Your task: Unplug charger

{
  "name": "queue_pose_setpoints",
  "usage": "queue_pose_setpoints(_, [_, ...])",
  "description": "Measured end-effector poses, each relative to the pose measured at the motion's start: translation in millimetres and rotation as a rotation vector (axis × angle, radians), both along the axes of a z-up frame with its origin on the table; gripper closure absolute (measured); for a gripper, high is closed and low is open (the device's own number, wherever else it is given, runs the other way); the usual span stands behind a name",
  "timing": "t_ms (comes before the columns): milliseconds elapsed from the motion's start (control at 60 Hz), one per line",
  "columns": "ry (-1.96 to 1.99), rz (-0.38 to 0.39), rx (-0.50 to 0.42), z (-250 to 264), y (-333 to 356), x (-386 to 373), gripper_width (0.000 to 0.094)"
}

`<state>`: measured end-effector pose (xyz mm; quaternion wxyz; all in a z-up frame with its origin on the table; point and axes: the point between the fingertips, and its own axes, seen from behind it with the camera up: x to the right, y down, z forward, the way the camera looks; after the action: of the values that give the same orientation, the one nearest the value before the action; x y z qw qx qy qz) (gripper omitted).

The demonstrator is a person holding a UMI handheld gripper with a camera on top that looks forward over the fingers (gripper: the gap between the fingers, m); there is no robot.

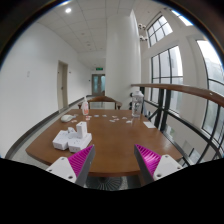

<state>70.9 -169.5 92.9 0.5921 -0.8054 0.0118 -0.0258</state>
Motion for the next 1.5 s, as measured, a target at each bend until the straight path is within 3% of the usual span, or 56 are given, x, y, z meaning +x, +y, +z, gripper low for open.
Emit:
queue_pose_setpoints(450, [0.078,0.2,-0.058,-29,110,-91,0.0116])
queue_pose_setpoints(633, [0.024,0.177,-0.043,-34,169,-108,0.0212])
queue_pose_setpoints(650, [0.012,0.174,-0.04,-35,173,-108,0.0187])
queue_pose_setpoints(717, [-0.024,0.18,-0.04,-41,188,-112,0.037])
queue_pose_setpoints(767, [-0.025,0.209,-0.05,-44,189,-122,0.0641])
queue_pose_setpoints(933, [-0.006,0.192,-0.055,-46,190,-123,0.0803])
queue_pose_setpoints(1250, [0.016,0.163,-0.022,-35,186,-121,0.0825])
queue_pose_setpoints(1367, [-0.07,0.135,0.18,48,182,-112,0.0828])
queue_pose_setpoints(1500, [-0.025,0.165,0.23,105,166,-110,0.0827])
